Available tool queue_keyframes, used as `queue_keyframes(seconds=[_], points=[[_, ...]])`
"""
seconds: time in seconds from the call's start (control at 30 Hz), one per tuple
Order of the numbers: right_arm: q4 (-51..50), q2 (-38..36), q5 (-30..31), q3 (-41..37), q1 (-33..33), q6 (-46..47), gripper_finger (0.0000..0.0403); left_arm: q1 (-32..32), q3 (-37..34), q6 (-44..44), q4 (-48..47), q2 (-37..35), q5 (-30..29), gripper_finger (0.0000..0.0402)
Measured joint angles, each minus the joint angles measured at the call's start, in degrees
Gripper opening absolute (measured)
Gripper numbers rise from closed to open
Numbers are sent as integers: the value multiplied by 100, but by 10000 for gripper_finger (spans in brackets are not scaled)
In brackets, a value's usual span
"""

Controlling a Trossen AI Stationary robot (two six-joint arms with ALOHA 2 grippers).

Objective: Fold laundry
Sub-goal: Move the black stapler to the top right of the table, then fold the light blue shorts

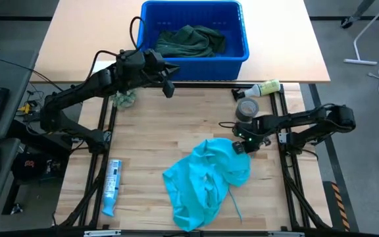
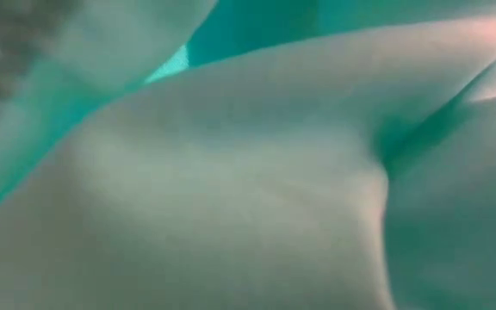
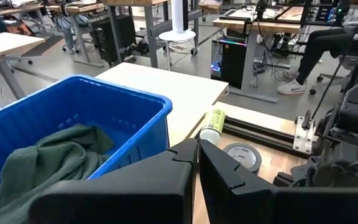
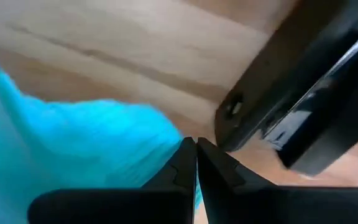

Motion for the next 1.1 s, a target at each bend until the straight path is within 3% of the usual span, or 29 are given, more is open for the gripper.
queue_keyframes(seconds=[0.27,0.57,0.9,1.1], points=[[-853,0,1868,0,-363,358,0,0,0,-109,-2,0,2,0],[-903,-3,3194,0,-1208,510,0,0,0,-59,-19,1,-63,0],[-753,-36,4272,475,-1905,458,0,22,-43,-42,-274,4,-258,0],[-291,-295,3817,1249,-1795,-1299,0,-1,-46,-64,-965,-53,-69,0]])
